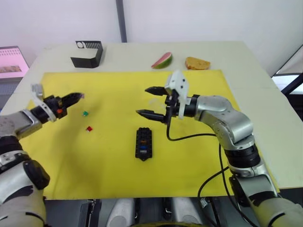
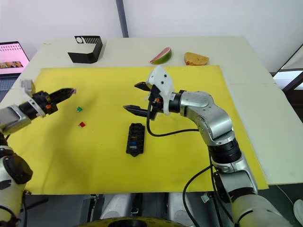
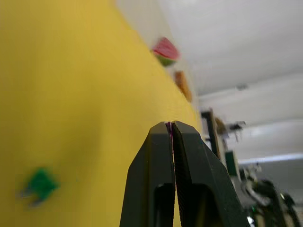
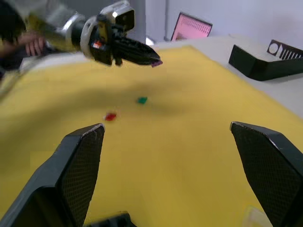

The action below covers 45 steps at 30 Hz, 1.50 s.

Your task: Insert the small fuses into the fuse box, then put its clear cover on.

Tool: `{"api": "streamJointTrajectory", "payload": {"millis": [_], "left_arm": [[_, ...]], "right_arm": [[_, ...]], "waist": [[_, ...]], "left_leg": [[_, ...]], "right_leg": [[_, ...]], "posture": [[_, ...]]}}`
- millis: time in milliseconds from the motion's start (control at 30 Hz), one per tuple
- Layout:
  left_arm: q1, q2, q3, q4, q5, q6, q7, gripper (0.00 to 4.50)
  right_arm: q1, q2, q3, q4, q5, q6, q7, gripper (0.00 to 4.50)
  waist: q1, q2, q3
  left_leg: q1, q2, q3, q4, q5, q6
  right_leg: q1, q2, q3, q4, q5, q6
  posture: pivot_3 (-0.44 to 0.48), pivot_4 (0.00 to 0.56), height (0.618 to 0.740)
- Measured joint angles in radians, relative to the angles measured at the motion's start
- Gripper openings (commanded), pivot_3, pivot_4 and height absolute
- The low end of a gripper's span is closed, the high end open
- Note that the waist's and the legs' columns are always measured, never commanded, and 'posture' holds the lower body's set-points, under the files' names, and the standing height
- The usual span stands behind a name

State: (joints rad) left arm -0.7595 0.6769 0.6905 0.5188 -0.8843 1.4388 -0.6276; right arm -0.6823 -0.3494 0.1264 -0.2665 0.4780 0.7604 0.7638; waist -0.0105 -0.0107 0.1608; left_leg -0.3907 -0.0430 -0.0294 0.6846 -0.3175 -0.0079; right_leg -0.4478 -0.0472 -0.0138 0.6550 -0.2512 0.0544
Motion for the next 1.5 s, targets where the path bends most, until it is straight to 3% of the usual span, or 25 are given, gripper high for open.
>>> {"api": "streamJointTrajectory", "payload": {"millis": [267,567,1000,1133,1500], "left_arm": [[-0.117,-0.216,0.054,-0.255,-0.16,0.123,0.153,0.06],[-0.142,-0.443,0.115,-0.337,-0.331,0.111,0.375,0.06],[-0.091,-0.483,0.03,-0.361,-0.563,-0.024,0.494,0.06],[-0.074,-0.488,-0.021,-0.371,-0.628,-0.096,0.531,0.0],[-0.026,-0.447,-0.152,-0.378,-0.747,-0.225,0.571,0.0]], "right_arm": [[0.008,0.143,-0.161,-0.042,0.204,0.14,-0.166,4.5],[0.007,0.309,-0.285,-0.023,0.407,0.234,-0.388,4.5],[-0.011,0.414,-0.342,0.042,0.55,0.198,-0.589,4.5],[-0.011,0.423,-0.354,0.046,0.585,0.168,-0.623,2.83],[-0.012,0.408,-0.33,0.047,0.611,0.134,-0.639,2.83]], "waist": [[-0.005,0.0,0.0],[-0.005,0.0,0.0],[-0.003,0.0,0.0],[-0.004,0.0,0.0],[-0.005,0.0,0.0]], "left_leg": [[0.001,0.0,0.0,-0.001,0.001,-0.001],[0.001,0.0,0.0,0.0,0.001,-0.002],[0.001,0.0,0.001,0.0,0.002,-0.002],[0.001,0.0,0.001,0.0,0.002,-0.002],[0.001,0.0,0.001,0.0,0.002,-0.002]], "right_leg": [[-0.001,0.0,0.0,0.002,0.0,0.0],[-0.001,0.001,0.0,0.003,0.0,0.0],[-0.002,0.001,0.0,0.004,0.0,0.0],[-0.002,0.001,0.0,0.004,0.0,0.0],[-0.002,0.002,0.001,0.004,0.0,0.0]], "posture": [[0.0,0.15,0.74],[0.0,0.15,0.74],[0.0,0.15,0.74],[0.0,0.15,0.74],[0.0,0.15,0.74]]}}
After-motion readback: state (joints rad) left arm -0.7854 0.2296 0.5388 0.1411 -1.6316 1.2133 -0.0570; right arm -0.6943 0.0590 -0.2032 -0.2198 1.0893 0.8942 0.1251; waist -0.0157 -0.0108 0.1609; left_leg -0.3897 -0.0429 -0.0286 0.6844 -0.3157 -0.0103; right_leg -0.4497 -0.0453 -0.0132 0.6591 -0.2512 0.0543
